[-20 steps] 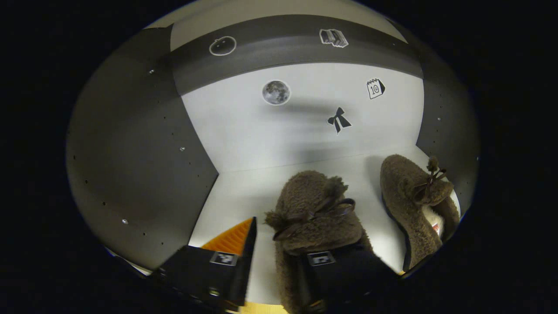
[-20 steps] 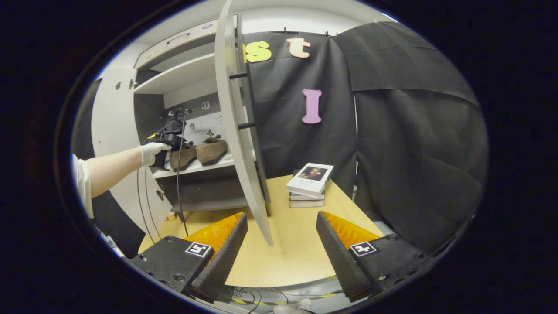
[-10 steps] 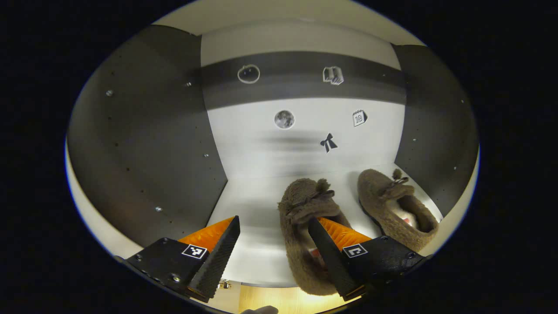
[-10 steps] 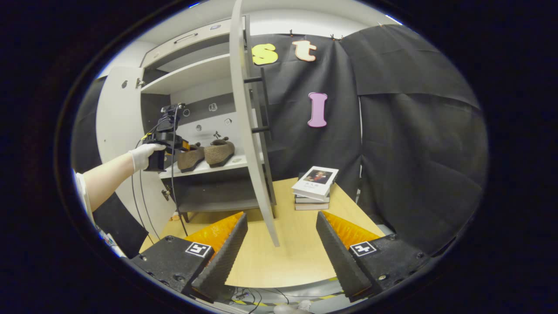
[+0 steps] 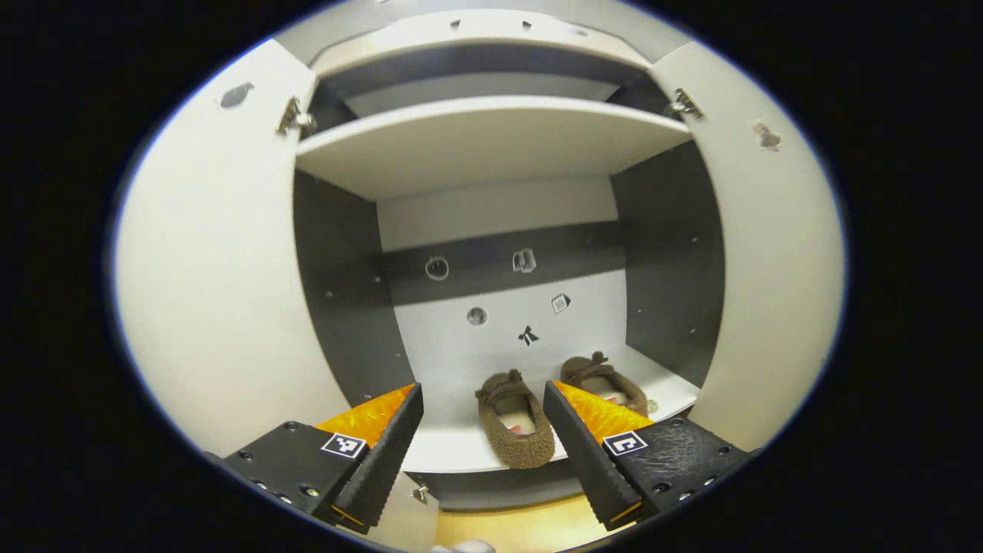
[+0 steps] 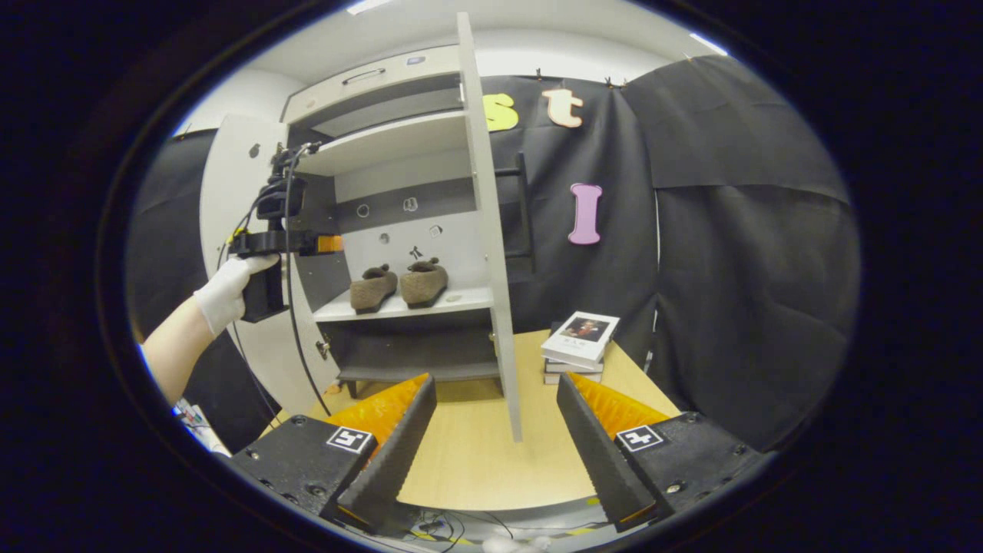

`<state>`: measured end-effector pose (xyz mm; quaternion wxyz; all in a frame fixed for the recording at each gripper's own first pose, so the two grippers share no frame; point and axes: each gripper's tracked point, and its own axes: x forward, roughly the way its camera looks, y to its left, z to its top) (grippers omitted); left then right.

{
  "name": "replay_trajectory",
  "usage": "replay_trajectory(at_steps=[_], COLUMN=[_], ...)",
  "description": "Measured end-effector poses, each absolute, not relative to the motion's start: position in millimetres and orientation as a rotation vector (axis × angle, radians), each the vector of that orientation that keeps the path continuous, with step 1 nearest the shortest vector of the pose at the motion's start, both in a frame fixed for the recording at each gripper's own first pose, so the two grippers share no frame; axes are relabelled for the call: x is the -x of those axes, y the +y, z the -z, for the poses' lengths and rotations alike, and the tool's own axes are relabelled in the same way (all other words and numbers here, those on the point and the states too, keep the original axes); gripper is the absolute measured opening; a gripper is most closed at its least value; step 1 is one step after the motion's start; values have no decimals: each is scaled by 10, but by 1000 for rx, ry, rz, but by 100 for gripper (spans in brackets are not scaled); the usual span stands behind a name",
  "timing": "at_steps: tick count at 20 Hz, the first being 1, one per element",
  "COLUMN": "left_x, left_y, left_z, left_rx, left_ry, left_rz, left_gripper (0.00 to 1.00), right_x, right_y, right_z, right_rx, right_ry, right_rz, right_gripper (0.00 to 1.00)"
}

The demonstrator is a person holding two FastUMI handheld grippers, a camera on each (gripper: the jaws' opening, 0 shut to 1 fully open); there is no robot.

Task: Grab one shoe with the right hand and put it into the shoe cabinet, grab the other shoe with the left hand and put it into the shoe cabinet; then close the right door with the right hand and the left door with the left hand.

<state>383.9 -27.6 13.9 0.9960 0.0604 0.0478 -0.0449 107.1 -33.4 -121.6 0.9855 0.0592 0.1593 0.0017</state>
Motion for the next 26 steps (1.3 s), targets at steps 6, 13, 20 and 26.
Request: replay_trajectory(at_steps=[6,13,20,26], left_x=[-2749,-1589,-694,-497], left_y=[-223,-95,135,13], left_z=[-559,-384,345,644], left_rx=[-84,-58,-38,-29], left_ry=[-21,-32,67,123], left_rz=[130,128,55,40], left_gripper=[96,96,96,96], right_x=[-839,-631,-551,-779], right_y=[-190,-136,-40,-204], right_z=[1047,901,892,919], right_rx=[-102,-89,-62,-59], right_ry=[279,240,234,248], right_rz=[-25,-22,-43,-50], right_gripper=[100,100,100,100])
